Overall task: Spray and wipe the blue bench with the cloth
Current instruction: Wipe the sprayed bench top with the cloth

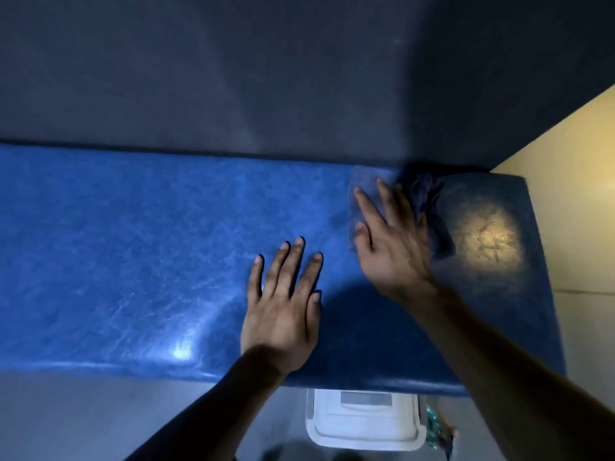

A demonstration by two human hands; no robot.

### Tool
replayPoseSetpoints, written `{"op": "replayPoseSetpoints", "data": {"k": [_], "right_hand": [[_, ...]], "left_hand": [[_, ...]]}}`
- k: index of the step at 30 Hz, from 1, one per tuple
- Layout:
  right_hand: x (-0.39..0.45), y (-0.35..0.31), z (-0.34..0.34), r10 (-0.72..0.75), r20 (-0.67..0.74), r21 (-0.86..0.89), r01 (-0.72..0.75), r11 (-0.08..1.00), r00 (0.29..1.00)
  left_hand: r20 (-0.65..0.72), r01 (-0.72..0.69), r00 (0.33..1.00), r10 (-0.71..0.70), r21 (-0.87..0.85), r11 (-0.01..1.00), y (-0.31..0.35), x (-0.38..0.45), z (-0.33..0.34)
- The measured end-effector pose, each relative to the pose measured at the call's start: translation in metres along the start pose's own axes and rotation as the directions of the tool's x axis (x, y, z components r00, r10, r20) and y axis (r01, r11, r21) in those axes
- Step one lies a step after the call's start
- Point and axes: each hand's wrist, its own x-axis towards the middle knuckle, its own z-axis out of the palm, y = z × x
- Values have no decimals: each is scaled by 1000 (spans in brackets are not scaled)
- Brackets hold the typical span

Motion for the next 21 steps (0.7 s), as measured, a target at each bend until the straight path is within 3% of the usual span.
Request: {"op": "replayPoseSetpoints", "data": {"k": [5, 9, 14, 17, 21], "right_hand": [[-79, -33, 14, 19, 53, -21, -18, 1000, 998], [-138, -64, 28, 63, 5, 9, -63, 998, 998], [-180, -99, 38, 123, 51, -42, -121, 992, 991], [-187, -118, 46, 158, 22, -37, -157, 987, 987], [-180, -121, 53, 160, 23, -54, -159, 986, 987]], "left_hand": [[3, 5, 1000, -5, -105, 995, -2, 1, -1], [-9, -35, 999, 34, -215, 976, -11, 2, -5], [12, -27, 999, 37, -485, 874, -33, 4, -20], [-51, -20, 999, 3, -344, 939, -68, 0, -35], [34, -20, 999, 23, -85, 996, -95, -8, -41]]}}
